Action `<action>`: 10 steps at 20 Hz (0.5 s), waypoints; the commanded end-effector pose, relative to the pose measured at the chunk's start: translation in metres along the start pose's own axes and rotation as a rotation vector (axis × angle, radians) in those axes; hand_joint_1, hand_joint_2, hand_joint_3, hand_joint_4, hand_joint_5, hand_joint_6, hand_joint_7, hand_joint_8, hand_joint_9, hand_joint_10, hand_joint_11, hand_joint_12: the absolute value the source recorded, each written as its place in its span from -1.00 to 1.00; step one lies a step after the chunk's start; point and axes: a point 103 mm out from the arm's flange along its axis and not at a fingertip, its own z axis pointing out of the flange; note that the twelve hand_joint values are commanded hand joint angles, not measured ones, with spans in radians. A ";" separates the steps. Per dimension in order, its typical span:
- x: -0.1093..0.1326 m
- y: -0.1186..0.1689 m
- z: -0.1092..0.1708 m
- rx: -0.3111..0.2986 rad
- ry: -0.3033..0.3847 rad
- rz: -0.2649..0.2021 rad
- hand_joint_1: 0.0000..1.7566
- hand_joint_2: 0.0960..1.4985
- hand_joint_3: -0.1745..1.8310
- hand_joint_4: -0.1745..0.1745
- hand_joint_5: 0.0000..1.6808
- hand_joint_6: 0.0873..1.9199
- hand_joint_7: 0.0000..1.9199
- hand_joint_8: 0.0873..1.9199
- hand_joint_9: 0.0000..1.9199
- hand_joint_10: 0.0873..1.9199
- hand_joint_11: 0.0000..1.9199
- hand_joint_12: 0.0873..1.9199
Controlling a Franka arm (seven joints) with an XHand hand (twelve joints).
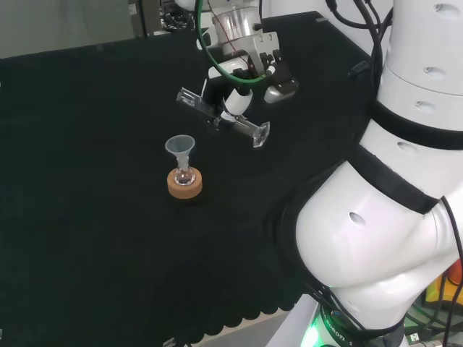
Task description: Put the graduated cylinder back on the table.
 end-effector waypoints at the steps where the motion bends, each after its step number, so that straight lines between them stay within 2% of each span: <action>1: -0.006 0.002 0.002 -0.033 0.031 -0.031 0.46 0.36 -0.83 -1.00 0.31 -0.22 0.19 -0.25 0.68 -1.00 0.48 -0.38; 10: -0.026 0.021 -0.002 -0.165 0.093 -0.118 0.46 0.36 -0.83 -1.00 0.31 -0.22 0.19 -0.25 0.68 -1.00 0.48 -0.38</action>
